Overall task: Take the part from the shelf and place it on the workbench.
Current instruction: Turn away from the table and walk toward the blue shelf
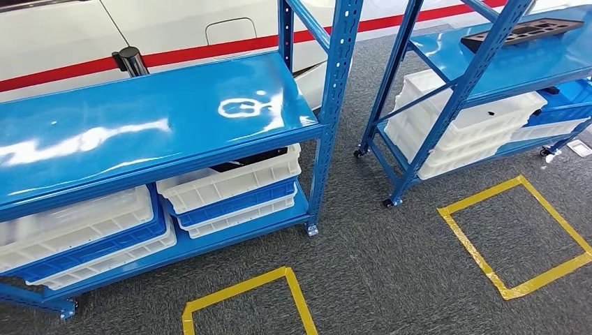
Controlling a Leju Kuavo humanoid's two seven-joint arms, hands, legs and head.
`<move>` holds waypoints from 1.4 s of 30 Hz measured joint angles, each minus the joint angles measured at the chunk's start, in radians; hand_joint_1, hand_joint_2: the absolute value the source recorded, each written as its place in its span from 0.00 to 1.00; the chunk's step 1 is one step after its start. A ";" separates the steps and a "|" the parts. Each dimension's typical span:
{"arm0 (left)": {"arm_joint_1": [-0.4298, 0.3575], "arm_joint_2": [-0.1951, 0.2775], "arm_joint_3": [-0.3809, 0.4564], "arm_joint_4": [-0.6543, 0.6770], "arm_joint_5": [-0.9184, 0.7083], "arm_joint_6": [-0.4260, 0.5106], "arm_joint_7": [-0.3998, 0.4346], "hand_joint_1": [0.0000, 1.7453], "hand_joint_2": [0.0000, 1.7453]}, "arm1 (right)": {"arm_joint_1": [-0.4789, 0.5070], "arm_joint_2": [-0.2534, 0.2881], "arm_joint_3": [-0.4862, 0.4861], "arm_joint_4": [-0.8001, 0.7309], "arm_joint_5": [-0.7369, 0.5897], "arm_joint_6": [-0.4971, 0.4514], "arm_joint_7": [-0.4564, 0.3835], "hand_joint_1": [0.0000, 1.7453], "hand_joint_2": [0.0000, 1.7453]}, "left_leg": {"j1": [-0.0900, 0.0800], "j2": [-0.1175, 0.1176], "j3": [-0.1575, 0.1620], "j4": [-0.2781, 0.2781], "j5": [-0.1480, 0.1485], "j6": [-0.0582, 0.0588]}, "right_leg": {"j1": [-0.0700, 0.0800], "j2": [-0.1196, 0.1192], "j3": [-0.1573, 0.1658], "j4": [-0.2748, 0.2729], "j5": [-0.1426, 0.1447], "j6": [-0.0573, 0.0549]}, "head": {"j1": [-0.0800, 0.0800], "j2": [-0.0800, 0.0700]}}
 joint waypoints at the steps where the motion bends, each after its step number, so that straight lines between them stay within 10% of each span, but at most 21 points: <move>1: 0.000 -0.001 0.000 0.000 0.000 0.000 0.000 0.00 0.00 | 0.000 -0.001 0.000 0.000 0.000 0.000 0.000 0.00 0.00 | 0.000 -0.004 0.002 0.000 -0.001 -0.001 | 0.000 0.001 0.037 -0.079 0.033 0.007 | 0.000 0.000; 4: -0.001 -0.002 0.000 0.000 -0.001 -0.001 0.000 0.00 0.00 | -0.003 -0.003 0.000 0.000 0.000 0.000 0.000 0.00 0.00 | -0.007 -0.010 0.003 0.001 -0.006 -0.011 | 0.003 0.005 0.107 -0.227 0.086 -0.006 | -0.001 0.000; 8: 0.000 0.000 0.000 0.000 -0.001 -0.001 0.000 0.00 0.00 | -0.003 -0.002 0.000 0.000 0.000 0.000 0.001 0.00 0.00 | -0.007 -0.007 -0.003 0.018 -0.022 -0.030 | -0.004 0.000 0.114 -0.238 0.094 -0.033 | -0.003 0.000; 13: 0.000 0.000 0.000 0.000 -0.001 -0.001 -0.001 0.00 0.00 | -0.003 -0.002 0.000 0.000 0.001 0.001 0.002 0.00 0.00 | 0.006 0.006 -0.132 0.284 -0.145 -0.054 | -0.011 -0.009 0.117 -0.242 0.094 -0.050 | -0.007 0.000; 17: 0.001 0.002 0.000 0.000 -0.001 -0.001 -0.001 0.00 0.00 | -0.002 0.000 0.000 0.000 0.001 0.001 0.002 0.00 0.00 | 0.017 0.020 -0.052 0.107 -0.030 -0.064 | -0.016 -0.011 0.124 -0.239 0.089 -0.040 | -0.009 0.000; 23: -0.002 0.001 0.000 0.001 -0.001 0.001 -0.001 0.00 0.00 | -0.003 0.001 0.000 0.000 0.005 0.001 0.002 0.00 0.00 | 0.009 0.010 -0.014 0.006 0.007 -0.029 | -0.014 -0.015 0.118 -0.232 0.082 -0.005 | -0.010 0.000; 29: -0.002 0.002 0.000 0.001 0.000 0.003 -0.001 0.00 0.00 | -0.001 0.001 0.000 0.000 0.008 0.002 0.002 0.00 0.00 | 0.000 -0.013 -0.025 0.004 0.016 -0.004 | -0.009 -0.003 -0.027 0.063 -0.036 -0.018 | -0.009 0.000; 34: -0.002 -0.002 0.000 0.002 0.000 0.005 -0.001 0.00 0.00 | -0.002 -0.002 0.000 0.000 0.009 0.003 0.002 0.00 0.00 | -0.008 -0.051 -0.024 0.005 0.018 -0.009 | 0.006 0.049 0.118 -0.224 0.070 -0.022 | -0.009 0.000; 38: 0.000 0.000 0.000 0.002 0.000 0.005 -0.001 0.00 0.00 | -0.003 0.000 0.000 0.000 0.009 0.003 0.002 0.00 0.00 | -0.006 -0.063 -0.032 0.012 0.015 -0.027 | 0.003 0.031 0.136 -0.248 0.082 -0.040 | -0.010 0.000; 42: 0.000 0.001 0.000 0.002 -0.001 0.005 -0.001 0.00 0.00 | -0.001 0.001 0.000 0.000 0.009 0.004 0.002 0.00 0.00 | -0.001 -0.002 -0.123 0.208 -0.093 -0.048 | -0.005 -0.008 0.146 -0.256 0.082 -0.057 | -0.014 0.000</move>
